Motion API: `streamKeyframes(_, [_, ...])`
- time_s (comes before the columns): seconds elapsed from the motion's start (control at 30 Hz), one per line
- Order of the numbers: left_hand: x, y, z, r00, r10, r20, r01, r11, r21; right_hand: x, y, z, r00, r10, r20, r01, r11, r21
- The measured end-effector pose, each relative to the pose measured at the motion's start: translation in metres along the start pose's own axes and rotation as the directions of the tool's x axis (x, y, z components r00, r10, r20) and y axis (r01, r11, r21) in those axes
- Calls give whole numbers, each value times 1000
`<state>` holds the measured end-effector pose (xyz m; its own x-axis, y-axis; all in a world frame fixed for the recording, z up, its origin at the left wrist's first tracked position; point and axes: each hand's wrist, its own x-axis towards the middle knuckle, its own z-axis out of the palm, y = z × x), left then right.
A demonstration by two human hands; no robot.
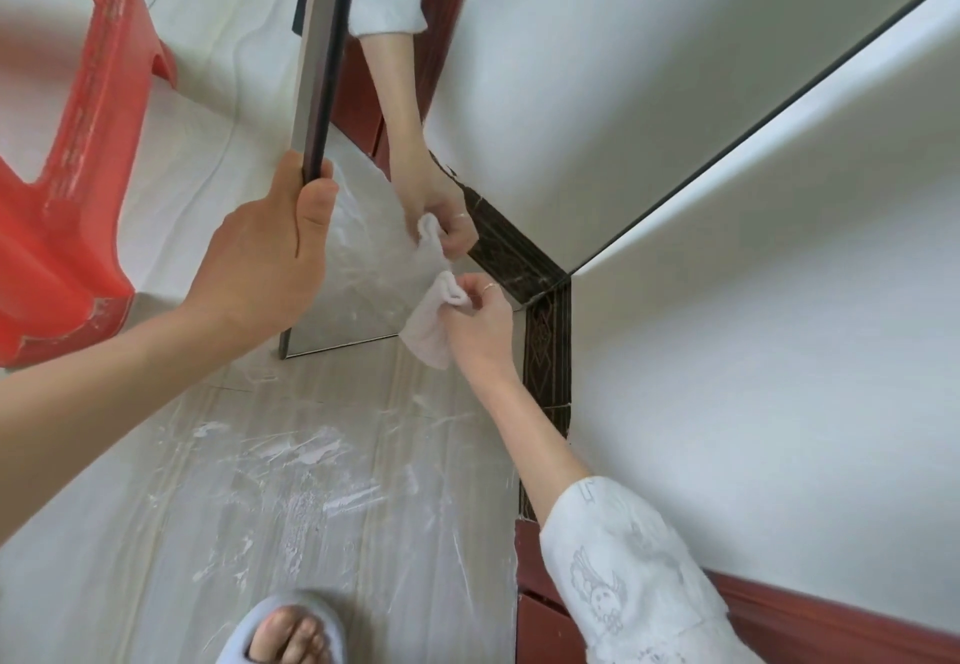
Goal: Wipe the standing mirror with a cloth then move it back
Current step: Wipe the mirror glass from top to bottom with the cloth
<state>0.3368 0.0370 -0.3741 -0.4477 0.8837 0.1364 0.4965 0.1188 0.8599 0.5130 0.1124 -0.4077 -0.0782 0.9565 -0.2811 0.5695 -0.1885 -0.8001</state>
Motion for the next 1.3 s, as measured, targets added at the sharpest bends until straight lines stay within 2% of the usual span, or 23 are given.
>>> streamKeyframes(0.07, [0, 0, -1, 1000, 5, 2, -5, 1000, 9, 9, 3, -17, 982, 47, -185, -43, 999, 25])
streamKeyframes(0.17, [-1, 0, 0, 1000, 16, -9, -15, 1000, 19, 35, -2, -56, 889, 101, -447, -59, 992, 107])
streamKeyframes(0.27, [-1, 1, 1, 1000, 0, -19, 0, 1000, 20, 61, -23, -78, 844, 49, -535, 16, 993, 115])
streamKeyframes(0.37, [-1, 1, 2, 1000, -15, -24, 15, 1000, 18, 64, -36, -61, 817, -35, -575, 74, 996, 44])
streamKeyframes(0.43, [-1, 2, 2, 999, -18, -29, 19, 1000, 14, 48, -32, -38, 858, -83, -507, 103, 995, 11])
streamKeyframes(0.5, [-1, 2, 2, 999, -26, -34, 27, 1000, 14, 21, -23, -14, 916, -222, -333, 211, 975, -70])
streamKeyframes(0.57, [-1, 2, 4, 998, -47, -36, 48, 999, 19, -1, -13, 3, 929, -351, -119, 326, 926, -191])
streamKeyframes(0.63, [0, 2, 4, 998, -52, -33, 53, 998, 20, -11, -6, 12, 928, -368, 61, 371, 898, -238])
streamKeyframes(0.67, [0, 2, 3, 998, -50, -31, 51, 999, 16, -11, -2, 12, 932, -349, 100, 363, 900, -242])
streamKeyframes(0.73, [-1, 3, 2, 999, -46, -28, 46, 999, 6, -3, 4, 3, 959, -278, 52, 282, 928, -243])
streamKeyframes(0.83, [-1, 4, 1, 999, -36, -26, 36, 999, 4, 23, 18, -27, 973, -137, -185, 88, 964, -250])
streamKeyframes(0.97, [-1, 3, 3, 999, -15, -40, 15, 1000, 7, 71, 36, -76, 892, 25, -450, -156, 954, -255])
streamKeyframes(1.13, [-1, 2, 4, 999, 9, -49, -9, 1000, 8, 108, 41, -91, 846, 129, -517, -215, 970, -109])
streamKeyframes(1.23, [0, 2, 4, 999, 5, -49, -6, 1000, -1, 105, 32, -64, 831, 209, -516, -174, 978, 115])
streamKeyframes(1.3, [-1, 2, 5, 999, 10, -53, -10, 1000, 2, 90, 29, -38, 834, 189, -519, -156, 982, 106])
